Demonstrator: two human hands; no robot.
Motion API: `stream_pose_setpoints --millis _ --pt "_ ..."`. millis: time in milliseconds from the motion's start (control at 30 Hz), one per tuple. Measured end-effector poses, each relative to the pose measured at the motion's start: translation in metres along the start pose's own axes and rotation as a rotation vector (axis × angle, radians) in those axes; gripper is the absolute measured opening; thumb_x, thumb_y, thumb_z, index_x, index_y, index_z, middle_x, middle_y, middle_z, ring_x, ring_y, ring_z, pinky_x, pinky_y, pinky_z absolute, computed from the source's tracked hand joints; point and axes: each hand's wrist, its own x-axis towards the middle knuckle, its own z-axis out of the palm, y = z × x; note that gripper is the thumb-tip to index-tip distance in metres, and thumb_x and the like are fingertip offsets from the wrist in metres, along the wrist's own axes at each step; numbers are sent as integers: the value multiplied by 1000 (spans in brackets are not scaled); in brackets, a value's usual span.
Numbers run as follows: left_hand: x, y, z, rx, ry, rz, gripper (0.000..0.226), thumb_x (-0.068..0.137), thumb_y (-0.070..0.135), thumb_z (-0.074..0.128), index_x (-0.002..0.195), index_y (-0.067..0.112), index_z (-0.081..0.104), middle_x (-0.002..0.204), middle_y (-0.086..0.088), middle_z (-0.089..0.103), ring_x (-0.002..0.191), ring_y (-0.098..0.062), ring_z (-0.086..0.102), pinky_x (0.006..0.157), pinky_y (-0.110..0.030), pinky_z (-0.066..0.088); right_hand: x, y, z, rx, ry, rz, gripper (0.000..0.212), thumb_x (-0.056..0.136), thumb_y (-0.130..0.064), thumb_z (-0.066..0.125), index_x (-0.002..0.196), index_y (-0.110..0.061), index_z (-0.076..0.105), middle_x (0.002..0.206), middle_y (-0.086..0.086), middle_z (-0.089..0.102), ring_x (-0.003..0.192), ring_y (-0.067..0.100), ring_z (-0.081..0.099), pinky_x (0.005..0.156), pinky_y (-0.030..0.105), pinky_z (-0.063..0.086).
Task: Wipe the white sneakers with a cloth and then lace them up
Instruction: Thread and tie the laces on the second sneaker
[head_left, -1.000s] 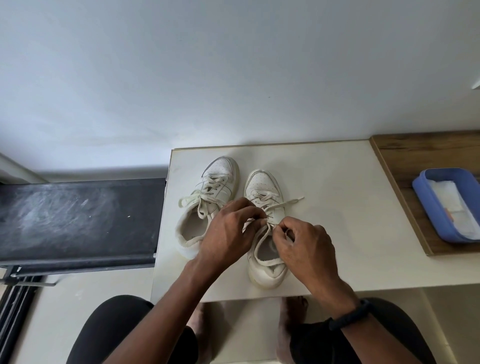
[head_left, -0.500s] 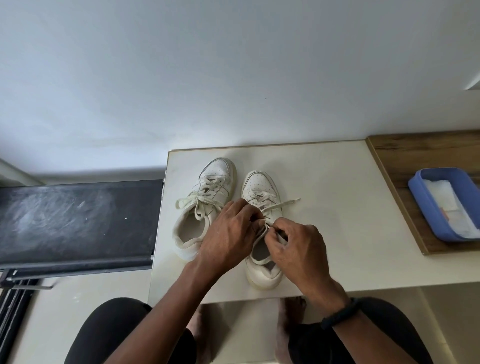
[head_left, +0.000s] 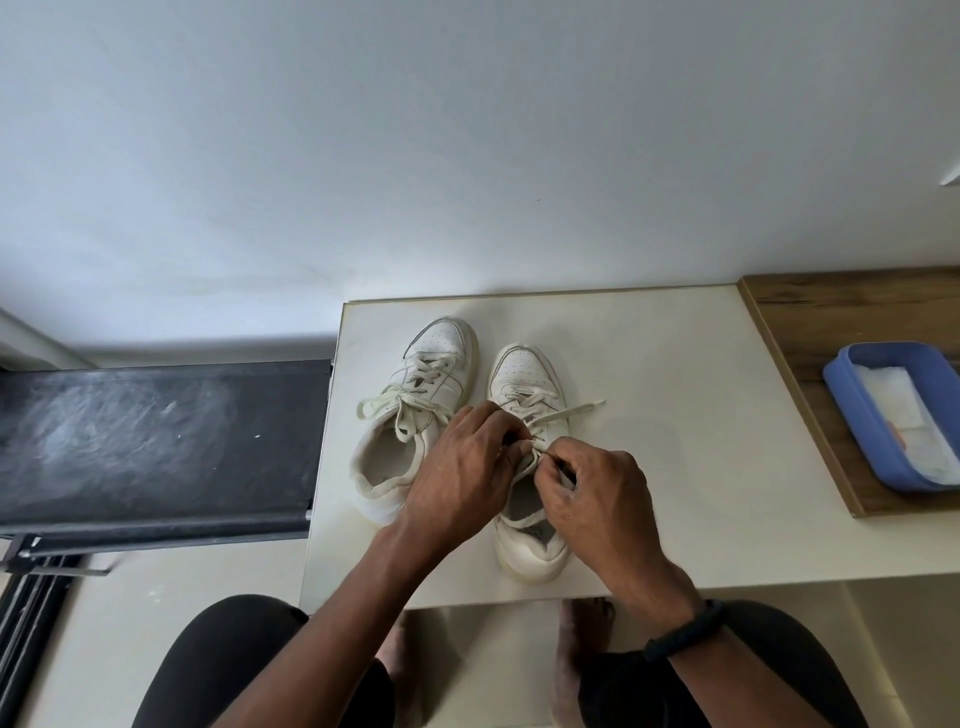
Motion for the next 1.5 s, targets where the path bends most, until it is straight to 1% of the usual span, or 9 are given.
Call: stream_pose_setpoints --millis 100,300,467,767,933,1033,1133,1300,1500 --pt "0 2 2 10 26 -7 23 99 32 49 99 16 65 94 6 62 89 -14 57 82 -29 47 1 -4 1 -19 -34 31 22 94 -24 59 73 -21 53 56 -2 56 50 20 55 48 30 44" --pt "-1 3 1 -55 71 -16 7 96 19 61 98 16 67 93 8 65 89 -12 59 80 -34 51 -1 -8 4 -33 -64 72 17 98 -27 55 86 -18 60 63 -5 54 56 19 54 53 27 40" --pt "-3 2 1 -65 58 -3 24 96 15 62 115 23 74 101 7 65 93 -12 62 79 -32 54 -2 -9 6 -50 -10 35 18 99 -29 55 88 -17 61 63 -3 60 54 19 57 52 35 53" --pt "1 3 1 -24 66 23 30 89 9 58 107 22 78 94 4 65 88 -17 62 74 -39 54 -4 -18 4 -158 -16 54 16 97 -30 55 92 -18 63 70 4 68 59 27 59 47 22 23" --pt "-1 4 4 -108 93 -56 28 90 6 60 102 25 78 94 7 67 88 -11 64 75 -28 52 1 -17 2 -174 -79 136 18 100 -37 50 98 -21 59 85 3 71 80 30 67 61 29 37" --pt "-2 5 2 -164 116 -120 19 93 11 67 107 22 75 97 10 69 87 -3 65 76 -19 51 6 -12 -3 -133 -64 116 15 96 -37 61 100 -24 57 87 -3 70 79 23 65 62 29 39" --pt "-2 6 1 -113 135 -133 10 92 16 72 101 20 74 92 9 69 81 -4 63 73 -22 51 9 -4 -4 -55 -2 23 34 89 -32 73 121 -29 63 99 -6 72 85 22 68 69 34 54" --pt "-2 6 5 -30 163 -181 4 91 18 73 94 19 75 86 5 69 79 -12 61 70 -17 40 13 5 2 4 13 -99 9 88 -24 74 95 -25 69 102 -14 66 84 15 67 67 38 58" --pt "-3 3 3 -49 152 -146 2 90 19 74 92 20 75 86 9 69 72 -8 61 66 -16 45 12 7 6 28 90 -139 17 87 -18 73 80 -21 57 88 -11 61 69 15 61 57 39 54"
